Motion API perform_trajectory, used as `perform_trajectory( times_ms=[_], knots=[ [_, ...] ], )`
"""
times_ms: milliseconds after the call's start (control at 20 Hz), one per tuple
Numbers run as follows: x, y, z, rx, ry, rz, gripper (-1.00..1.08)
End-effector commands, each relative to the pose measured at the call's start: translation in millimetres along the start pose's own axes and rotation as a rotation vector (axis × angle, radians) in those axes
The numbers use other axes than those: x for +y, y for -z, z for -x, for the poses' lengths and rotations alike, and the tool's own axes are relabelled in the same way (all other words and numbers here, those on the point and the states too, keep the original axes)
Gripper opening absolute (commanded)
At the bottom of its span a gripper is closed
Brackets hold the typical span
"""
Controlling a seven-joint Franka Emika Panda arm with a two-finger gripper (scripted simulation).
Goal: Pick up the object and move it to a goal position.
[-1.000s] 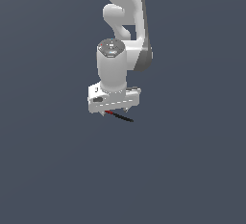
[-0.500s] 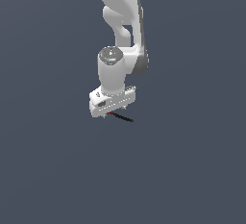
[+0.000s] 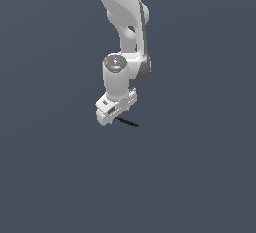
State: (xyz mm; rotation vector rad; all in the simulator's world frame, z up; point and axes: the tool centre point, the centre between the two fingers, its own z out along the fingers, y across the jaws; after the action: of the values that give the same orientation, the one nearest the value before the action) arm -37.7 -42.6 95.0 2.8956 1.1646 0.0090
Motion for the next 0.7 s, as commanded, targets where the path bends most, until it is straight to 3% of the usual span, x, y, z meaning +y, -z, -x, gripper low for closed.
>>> perform_trajectory(
  times_ms=[0,650],
  knots=[
    [-4,-7,4,0.0,0.07,-0.003,1.0],
    [-22,-32,20,0.005,0.334,-0.018,1.0]
  ],
)
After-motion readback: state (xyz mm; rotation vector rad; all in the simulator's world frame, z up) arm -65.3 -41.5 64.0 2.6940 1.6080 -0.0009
